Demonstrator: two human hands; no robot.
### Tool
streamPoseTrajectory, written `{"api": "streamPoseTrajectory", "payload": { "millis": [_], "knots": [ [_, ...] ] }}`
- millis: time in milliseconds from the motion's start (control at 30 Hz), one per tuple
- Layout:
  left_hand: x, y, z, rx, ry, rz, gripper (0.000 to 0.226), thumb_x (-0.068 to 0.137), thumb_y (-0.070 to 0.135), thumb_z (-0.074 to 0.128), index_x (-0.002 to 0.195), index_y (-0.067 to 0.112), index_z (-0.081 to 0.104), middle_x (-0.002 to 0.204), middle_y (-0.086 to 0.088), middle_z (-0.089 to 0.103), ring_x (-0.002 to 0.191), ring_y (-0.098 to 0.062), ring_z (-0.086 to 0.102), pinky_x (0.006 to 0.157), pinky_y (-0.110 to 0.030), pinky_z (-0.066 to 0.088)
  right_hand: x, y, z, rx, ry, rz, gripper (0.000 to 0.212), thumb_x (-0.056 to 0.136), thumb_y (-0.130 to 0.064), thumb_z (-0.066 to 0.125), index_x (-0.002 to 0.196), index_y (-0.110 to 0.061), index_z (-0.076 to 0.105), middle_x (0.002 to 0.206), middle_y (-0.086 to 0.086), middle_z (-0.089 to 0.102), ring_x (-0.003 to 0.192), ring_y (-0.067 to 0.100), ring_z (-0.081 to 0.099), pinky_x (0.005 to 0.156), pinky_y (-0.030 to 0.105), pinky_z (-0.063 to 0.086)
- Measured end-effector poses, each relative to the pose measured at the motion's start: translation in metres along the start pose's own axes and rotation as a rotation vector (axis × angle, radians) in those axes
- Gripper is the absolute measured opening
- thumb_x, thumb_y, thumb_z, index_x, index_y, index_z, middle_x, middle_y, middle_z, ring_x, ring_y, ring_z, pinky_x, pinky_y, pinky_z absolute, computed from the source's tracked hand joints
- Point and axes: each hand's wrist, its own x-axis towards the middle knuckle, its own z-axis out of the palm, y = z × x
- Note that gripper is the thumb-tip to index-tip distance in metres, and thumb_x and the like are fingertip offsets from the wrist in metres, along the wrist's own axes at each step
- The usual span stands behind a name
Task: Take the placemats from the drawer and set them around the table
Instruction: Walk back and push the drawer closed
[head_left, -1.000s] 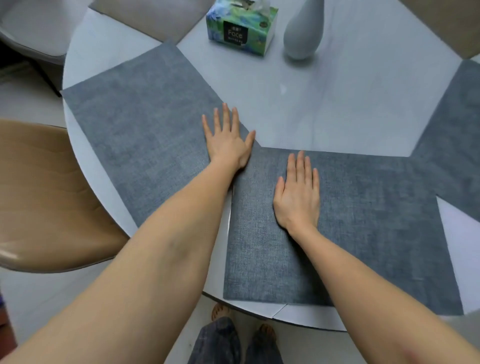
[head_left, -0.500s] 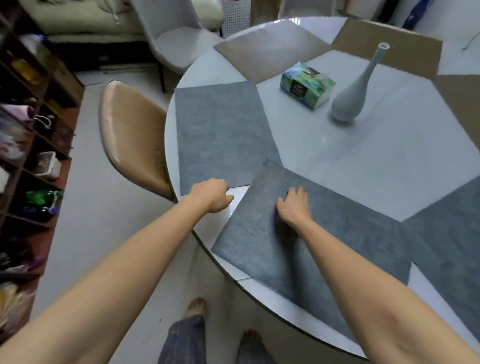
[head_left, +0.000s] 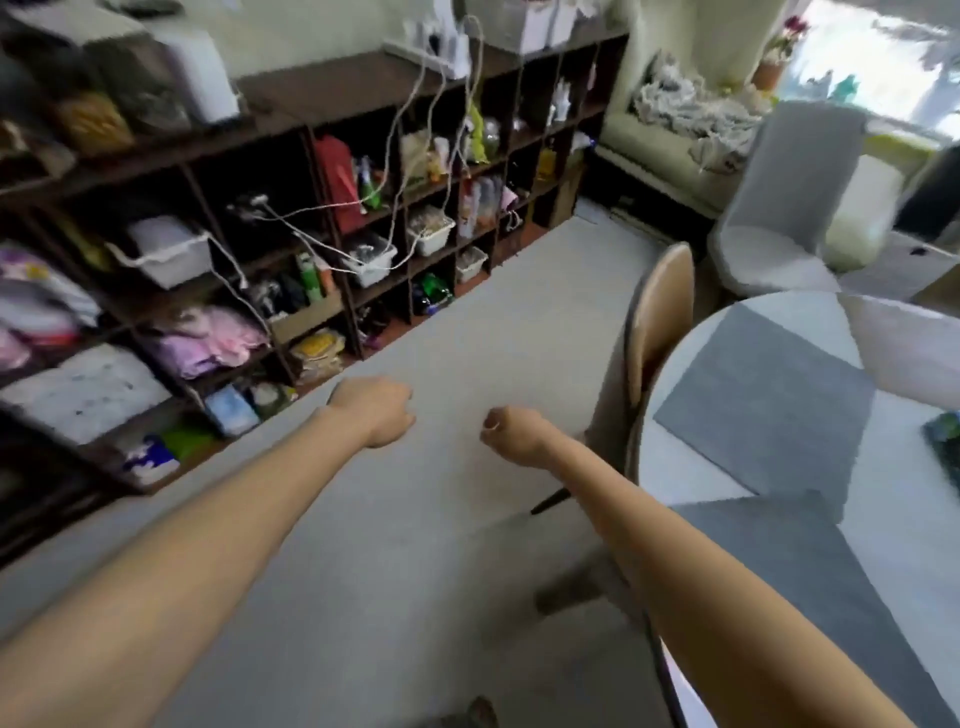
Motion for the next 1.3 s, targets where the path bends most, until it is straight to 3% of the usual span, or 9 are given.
{"api": "streamPoseTrajectory", "payload": {
  "millis": [167, 367, 533, 733, 867, 967, 1067, 1167, 1300],
  "knots": [
    [-0.131, -0.172, 0.052, -0.149, -0.028, -0.322, 0.041, 0.097, 0.041, 0.041, 0.131, 0.020, 0.052, 0.137, -0.009, 0.053, 0.124, -0.029, 0.052, 0.093, -0.036, 0.044, 0.015, -0.195, 0.058, -0.208, -0.080, -0.280, 0.042, 0.097, -0.024, 0.048, 0.135, -0.006, 0.051, 0.139, 0.013, 0.050, 0.126, 0.029, 0.048, 0.102, 0.032, 0.038],
    [-0.308, -0.350, 0.126, -0.251, -0.036, -0.637, 0.042, 0.097, 0.040, 0.042, 0.133, 0.021, 0.052, 0.135, -0.007, 0.054, 0.123, -0.028, 0.053, 0.093, -0.037, 0.045, 0.003, -0.418, 0.172, -0.408, -0.214, -0.538, 0.041, 0.099, -0.027, 0.044, 0.130, -0.001, 0.053, 0.136, 0.017, 0.052, 0.123, 0.032, 0.049, 0.100, 0.033, 0.039],
    [-0.402, -0.458, 0.168, -0.368, -0.030, -0.847, 0.029, 0.097, 0.037, 0.044, 0.112, 0.019, 0.060, 0.116, -0.008, 0.062, 0.105, -0.030, 0.060, 0.082, -0.037, 0.046, -0.004, -0.538, 0.234, -0.480, -0.198, -0.606, 0.039, 0.097, -0.028, 0.047, 0.127, -0.004, 0.055, 0.130, 0.015, 0.056, 0.118, 0.031, 0.052, 0.096, 0.033, 0.044],
    [-0.422, -0.553, 0.195, -0.497, 0.099, -0.975, 0.034, 0.096, 0.033, 0.048, 0.125, 0.016, 0.054, 0.127, -0.007, 0.053, 0.115, -0.027, 0.053, 0.088, -0.040, 0.048, 0.038, -0.638, 0.261, -0.396, -0.092, -0.657, 0.027, 0.095, -0.019, 0.046, 0.114, -0.005, 0.060, 0.116, 0.014, 0.063, 0.104, 0.032, 0.059, 0.079, 0.030, 0.045],
    [-0.399, -0.617, 0.211, -0.406, 0.165, -0.994, 0.046, 0.094, 0.032, 0.054, 0.137, 0.016, 0.046, 0.137, -0.006, 0.046, 0.127, -0.026, 0.045, 0.097, -0.040, 0.046, 0.083, -0.700, 0.278, -0.399, -0.028, -0.684, 0.023, 0.093, -0.017, 0.049, 0.113, -0.009, 0.058, 0.109, 0.013, 0.066, 0.084, 0.028, 0.060, 0.059, 0.026, 0.044],
    [-0.382, -0.659, 0.220, -0.398, 0.187, -0.995, 0.049, 0.093, 0.028, 0.056, 0.138, 0.016, 0.043, 0.138, -0.006, 0.046, 0.128, -0.025, 0.044, 0.097, -0.040, 0.048, 0.114, -0.745, 0.297, -0.442, -0.012, -0.736, 0.035, 0.090, -0.014, 0.054, 0.125, -0.012, 0.052, 0.119, 0.013, 0.063, 0.105, 0.031, 0.061, 0.083, 0.039, 0.053],
    [-0.365, -0.695, 0.236, -0.410, 0.251, -1.012, 0.055, 0.093, 0.026, 0.057, 0.144, 0.015, 0.037, 0.143, -0.007, 0.043, 0.131, -0.025, 0.043, 0.101, -0.039, 0.046, 0.150, -0.783, 0.316, -0.471, 0.015, -0.810, 0.046, 0.089, -0.015, 0.058, 0.133, -0.013, 0.045, 0.133, 0.012, 0.054, 0.120, 0.032, 0.053, 0.100, 0.042, 0.045],
    [-0.348, -0.721, 0.255, -0.778, 0.407, -1.158, 0.058, 0.093, 0.027, 0.059, 0.144, 0.013, 0.036, 0.145, -0.008, 0.042, 0.132, -0.028, 0.043, 0.102, -0.041, 0.042, 0.175, -0.806, 0.339, -0.253, -0.017, -0.648, 0.038, 0.089, -0.022, 0.058, 0.124, -0.010, 0.049, 0.121, 0.015, 0.060, 0.107, 0.035, 0.060, 0.089, 0.042, 0.051],
    [-0.331, -0.754, 0.280, -1.609, 0.628, -1.359, 0.067, 0.090, 0.036, 0.063, 0.145, 0.009, 0.035, 0.146, -0.007, 0.041, 0.133, -0.028, 0.042, 0.105, -0.036, 0.041, 0.193, -0.820, 0.376, 0.478, -0.249, -0.097, 0.056, 0.088, -0.041, 0.062, 0.125, -0.001, 0.051, 0.102, 0.011, 0.061, 0.095, 0.030, 0.061, 0.078, 0.036, 0.051]
  ]
}}
